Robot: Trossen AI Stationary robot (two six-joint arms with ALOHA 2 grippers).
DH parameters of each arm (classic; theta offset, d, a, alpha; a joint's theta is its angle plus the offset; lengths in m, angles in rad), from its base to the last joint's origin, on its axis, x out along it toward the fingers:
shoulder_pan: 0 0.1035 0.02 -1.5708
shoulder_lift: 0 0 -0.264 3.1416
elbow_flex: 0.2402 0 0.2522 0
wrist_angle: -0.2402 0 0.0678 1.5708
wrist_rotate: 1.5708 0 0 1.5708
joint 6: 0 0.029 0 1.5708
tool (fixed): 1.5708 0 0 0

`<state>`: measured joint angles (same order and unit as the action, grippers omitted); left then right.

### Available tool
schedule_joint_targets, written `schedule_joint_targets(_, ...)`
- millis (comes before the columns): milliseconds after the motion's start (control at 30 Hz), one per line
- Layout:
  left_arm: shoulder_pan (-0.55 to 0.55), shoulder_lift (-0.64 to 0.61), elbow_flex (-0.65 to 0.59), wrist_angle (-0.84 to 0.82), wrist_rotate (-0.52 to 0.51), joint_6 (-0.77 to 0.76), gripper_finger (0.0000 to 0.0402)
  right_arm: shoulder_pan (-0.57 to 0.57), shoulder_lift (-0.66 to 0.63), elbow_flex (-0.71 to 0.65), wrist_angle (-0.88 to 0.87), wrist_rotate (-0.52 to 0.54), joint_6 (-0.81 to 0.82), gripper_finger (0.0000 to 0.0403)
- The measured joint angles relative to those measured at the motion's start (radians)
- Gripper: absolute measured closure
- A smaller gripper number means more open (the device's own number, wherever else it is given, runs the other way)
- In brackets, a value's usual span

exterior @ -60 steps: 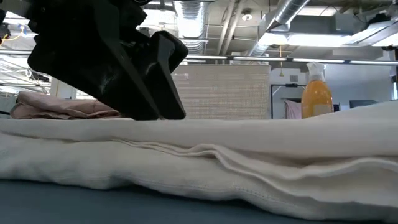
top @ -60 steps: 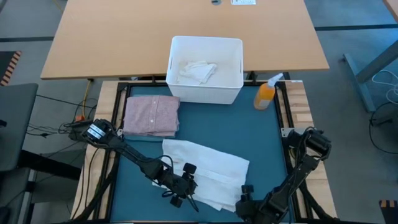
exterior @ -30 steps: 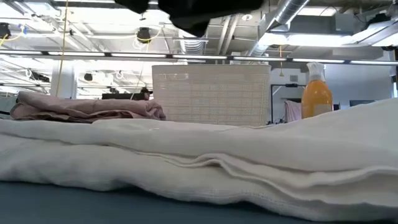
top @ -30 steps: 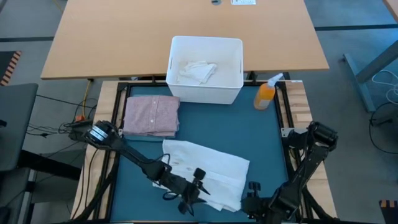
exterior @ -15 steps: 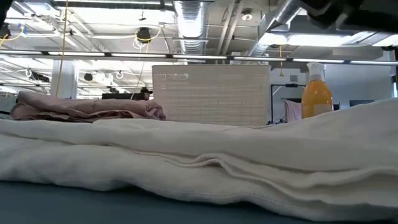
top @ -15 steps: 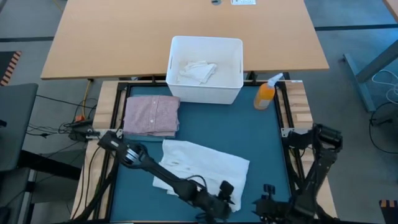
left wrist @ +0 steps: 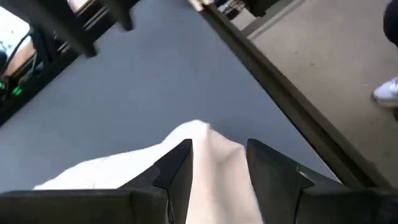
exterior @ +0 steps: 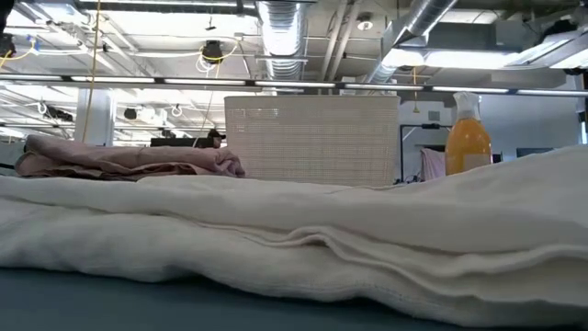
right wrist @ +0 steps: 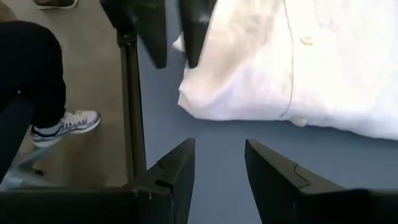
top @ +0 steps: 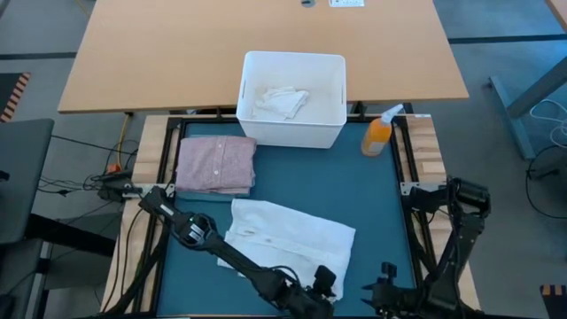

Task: Fold Laundry from Bin
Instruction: Fold the white shirt

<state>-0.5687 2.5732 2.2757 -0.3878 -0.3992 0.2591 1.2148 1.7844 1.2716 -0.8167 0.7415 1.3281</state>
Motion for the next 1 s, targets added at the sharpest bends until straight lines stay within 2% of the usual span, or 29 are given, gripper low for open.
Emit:
schedule_joint_targets(200,0.012,0.000,-0.006,-0.045,-0.018,-0.057,0.0261,-0.006,0.000,0.000,0.017,0.024,-0.001,0.0237)
schedule_joint_targets(467,0.013,0.000,-0.006,-0.094,-0.026,-0.062,0.0261,-0.036,0.000,0.000,0.045,0.029,0.007,0.0237)
schedule_joint_targets(667,0.008,0.039,-0.009,-0.085,-0.061,-0.085,0.0279,-0.075,0.000,0.000,0.098,0.066,0.008,0.0237)
schedule_joint_targets(800,-0.006,0.055,-0.011,-0.047,-0.105,-0.085,0.0310,-0.086,0.000,0.000,0.132,0.070,0.007,0.0237)
schedule_joint_targets(933,-0.025,0.055,-0.010,0.012,-0.169,-0.087,0.0377,-0.086,0.003,0.000,0.155,0.073,-0.001,0.0237)
schedule_joint_targets(1000,-0.034,0.055,-0.001,0.021,-0.192,-0.096,0.0393,-0.084,0.003,0.000,0.155,0.073,-0.002,0.0237)
